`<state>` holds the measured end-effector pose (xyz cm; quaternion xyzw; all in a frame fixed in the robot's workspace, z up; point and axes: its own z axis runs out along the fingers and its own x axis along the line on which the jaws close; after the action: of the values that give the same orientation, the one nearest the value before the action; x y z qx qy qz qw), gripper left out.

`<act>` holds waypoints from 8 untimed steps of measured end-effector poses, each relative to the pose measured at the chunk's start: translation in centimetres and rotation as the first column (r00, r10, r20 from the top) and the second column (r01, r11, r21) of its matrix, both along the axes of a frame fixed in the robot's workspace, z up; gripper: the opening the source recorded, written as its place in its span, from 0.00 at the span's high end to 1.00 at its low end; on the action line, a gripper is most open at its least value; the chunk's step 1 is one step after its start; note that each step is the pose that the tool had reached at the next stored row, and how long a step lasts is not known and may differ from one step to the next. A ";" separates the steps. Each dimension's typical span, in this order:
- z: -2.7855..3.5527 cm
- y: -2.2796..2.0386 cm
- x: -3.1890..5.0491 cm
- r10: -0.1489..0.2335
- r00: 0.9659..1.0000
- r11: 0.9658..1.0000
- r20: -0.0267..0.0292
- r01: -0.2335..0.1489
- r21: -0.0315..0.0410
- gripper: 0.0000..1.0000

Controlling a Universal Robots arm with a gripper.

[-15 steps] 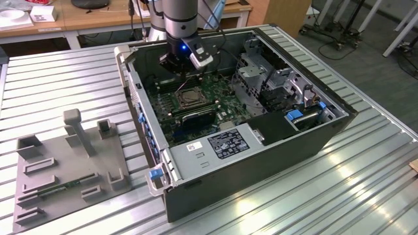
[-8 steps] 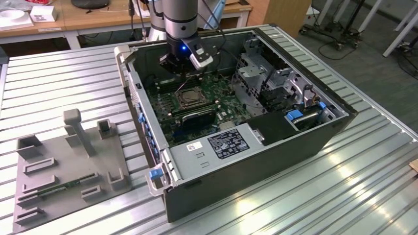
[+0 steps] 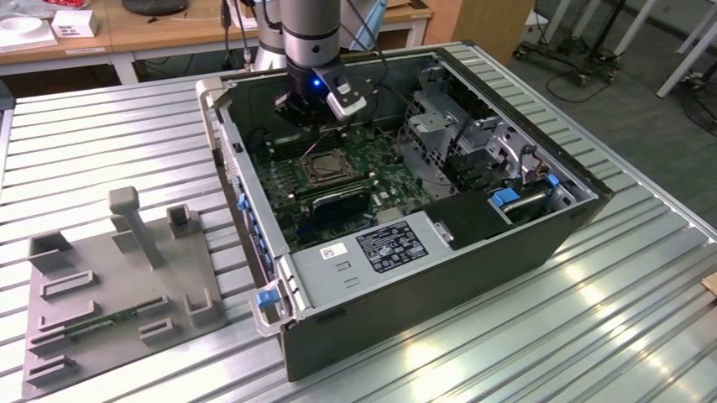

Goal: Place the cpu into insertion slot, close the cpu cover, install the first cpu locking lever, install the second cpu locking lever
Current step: 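Install the first cpu locking lever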

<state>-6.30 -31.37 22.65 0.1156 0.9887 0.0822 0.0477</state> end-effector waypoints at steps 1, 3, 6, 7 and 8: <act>0.00 0.00 0.00 0.000 1.000 1.000 0.000 0.000 0.000 0.89; -0.02 0.00 0.01 0.000 1.000 1.000 0.000 0.000 0.000 0.89; -0.08 0.00 0.02 0.000 1.000 1.000 0.000 0.000 0.000 0.89; -0.08 0.00 0.02 0.000 1.000 1.000 0.000 0.000 0.000 0.89; -0.09 0.00 0.02 0.000 1.000 1.000 0.000 0.000 0.000 0.89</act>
<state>-6.27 -31.36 22.56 0.1157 0.9887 0.0822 0.0476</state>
